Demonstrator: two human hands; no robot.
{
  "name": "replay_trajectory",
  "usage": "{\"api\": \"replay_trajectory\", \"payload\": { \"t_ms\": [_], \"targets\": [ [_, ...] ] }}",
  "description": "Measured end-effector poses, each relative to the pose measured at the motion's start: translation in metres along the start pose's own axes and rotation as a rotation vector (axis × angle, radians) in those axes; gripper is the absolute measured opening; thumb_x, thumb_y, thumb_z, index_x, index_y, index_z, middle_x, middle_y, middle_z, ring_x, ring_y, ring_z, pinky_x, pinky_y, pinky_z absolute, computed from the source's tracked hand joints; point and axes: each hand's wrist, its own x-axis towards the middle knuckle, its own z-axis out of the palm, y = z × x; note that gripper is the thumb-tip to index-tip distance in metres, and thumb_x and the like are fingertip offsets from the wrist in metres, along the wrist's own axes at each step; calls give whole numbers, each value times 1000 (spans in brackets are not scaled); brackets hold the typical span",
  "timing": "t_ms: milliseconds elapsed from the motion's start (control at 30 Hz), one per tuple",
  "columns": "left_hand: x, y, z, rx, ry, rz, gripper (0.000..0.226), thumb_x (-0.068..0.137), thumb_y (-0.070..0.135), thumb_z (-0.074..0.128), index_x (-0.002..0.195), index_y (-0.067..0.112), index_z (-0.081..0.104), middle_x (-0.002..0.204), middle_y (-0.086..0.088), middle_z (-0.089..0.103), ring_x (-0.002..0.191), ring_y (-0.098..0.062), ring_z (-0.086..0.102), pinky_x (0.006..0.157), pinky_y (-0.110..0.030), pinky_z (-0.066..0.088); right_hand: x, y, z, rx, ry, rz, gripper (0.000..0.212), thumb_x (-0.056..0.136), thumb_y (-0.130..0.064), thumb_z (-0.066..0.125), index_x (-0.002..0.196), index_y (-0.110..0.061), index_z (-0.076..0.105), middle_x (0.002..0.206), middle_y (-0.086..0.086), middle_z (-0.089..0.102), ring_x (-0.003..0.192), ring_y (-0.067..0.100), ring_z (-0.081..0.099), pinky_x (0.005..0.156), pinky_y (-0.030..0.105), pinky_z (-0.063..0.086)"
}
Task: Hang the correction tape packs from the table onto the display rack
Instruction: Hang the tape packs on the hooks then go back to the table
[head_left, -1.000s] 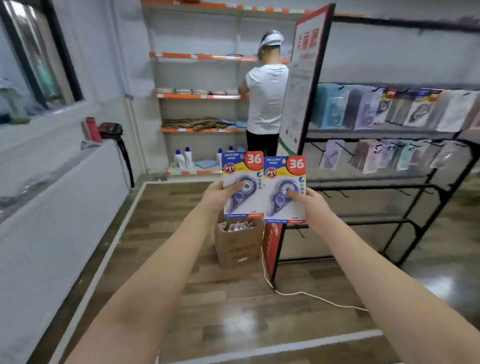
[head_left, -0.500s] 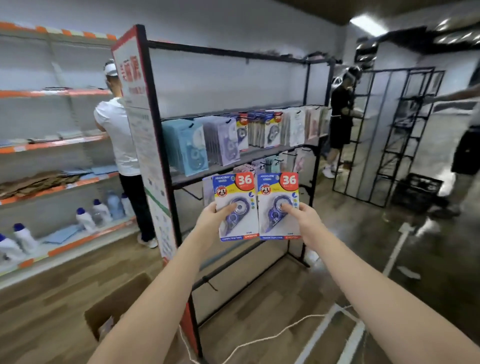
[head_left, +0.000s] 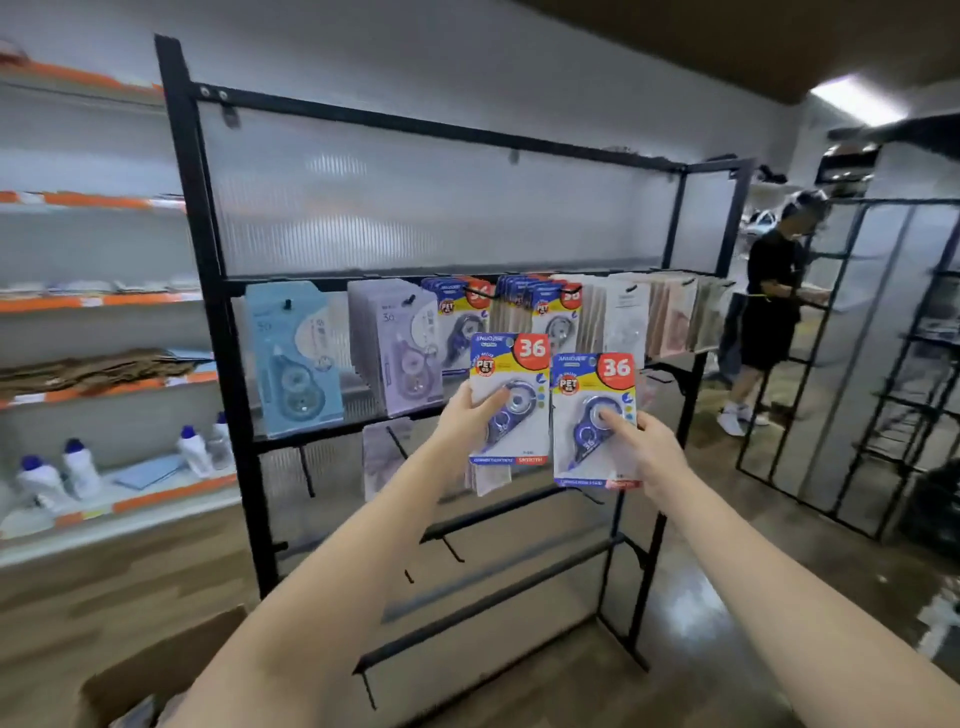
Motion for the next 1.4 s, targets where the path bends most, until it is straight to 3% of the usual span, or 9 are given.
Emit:
{"api": "replay_trajectory", "payload": {
  "t_ms": [67, 300, 600, 700, 867, 1067, 1167, 1300, 1400],
  "targets": [
    [28, 5, 7, 4, 84, -6, 33, 90, 36, 64, 118, 23, 51, 121, 1, 63, 110, -19, 61, 97, -44, 49, 33, -1, -3, 0, -22, -18, 20, 88, -14, 65, 105, -4, 63, 86, 3, 66, 56, 2, 64, 50, 12, 49],
    [89, 23, 22, 110, 301, 89, 24, 95, 33, 58, 113, 25, 45, 102, 10, 55, 94, -7, 52, 84, -28, 39, 110, 13, 5, 22, -113, -27, 17, 90, -19, 64, 103, -10, 58, 80, -3, 61, 67, 7, 55, 43, 9, 43],
    [119, -8, 25, 85, 440, 124, 35, 95, 31, 57, 127, 18, 48, 111, 9, 57, 103, -10, 54, 80, -22, 43, 155, 44, 16, 61, -226, 38, 32, 85, -25, 68, 110, -5, 62, 94, 7, 69, 83, 25, 65, 81, 38, 52],
    [135, -14, 23, 56, 476, 134, 34, 95, 28, 57, 126, 14, 48, 107, 5, 60, 91, -8, 59, 62, -11, 47, 167, 49, 15, 48, -242, 25, 30, 82, -30, 71, 104, -11, 64, 98, 8, 70, 89, 26, 66, 84, 40, 53],
    [166, -23, 20, 12, 574, 73, 35, 92, 36, 61, 118, 15, 52, 115, -4, 64, 105, -23, 62, 88, -37, 51, 176, 37, 25, 111, -304, -50, 13, 88, -18, 65, 100, -14, 63, 94, 4, 71, 81, 18, 67, 72, 32, 56],
    [167, -64, 15, 162, 677, -29, 38, 92, 38, 60, 119, 15, 49, 105, -2, 59, 93, -20, 56, 79, -32, 43, 168, 14, 52, 79, -488, -245, 12, 86, -20, 65, 97, -14, 64, 88, -3, 72, 79, 11, 68, 67, 23, 54],
    [164, -87, 13, 176, 642, -38, 58, 73, 55, 60, 114, 15, 54, 113, -12, 64, 101, -29, 60, 90, -41, 49, 164, 1, 68, 75, -523, -319, 12, 87, -21, 65, 96, -12, 63, 86, -3, 70, 76, 7, 66, 64, 19, 51],
    [149, -93, 12, 609, 589, -157, 28, 88, 30, 60, 111, 14, 59, 106, -8, 64, 86, -21, 52, 75, -28, 40, 170, -5, 84, 25, -523, -355, 12, 87, -31, 66, 86, -21, 59, 78, -4, 65, 69, 3, 60, 61, 19, 45],
    [140, -96, 7, 1036, 543, -202, 31, 96, 31, 53, 119, 13, 61, 115, -5, 60, 99, -22, 55, 78, -28, 41, 176, 2, 90, 5, -523, -307, 32, 85, -41, 66, 95, -10, 60, 89, 12, 67, 77, 18, 59, 67, 34, 45]
  ]
}}
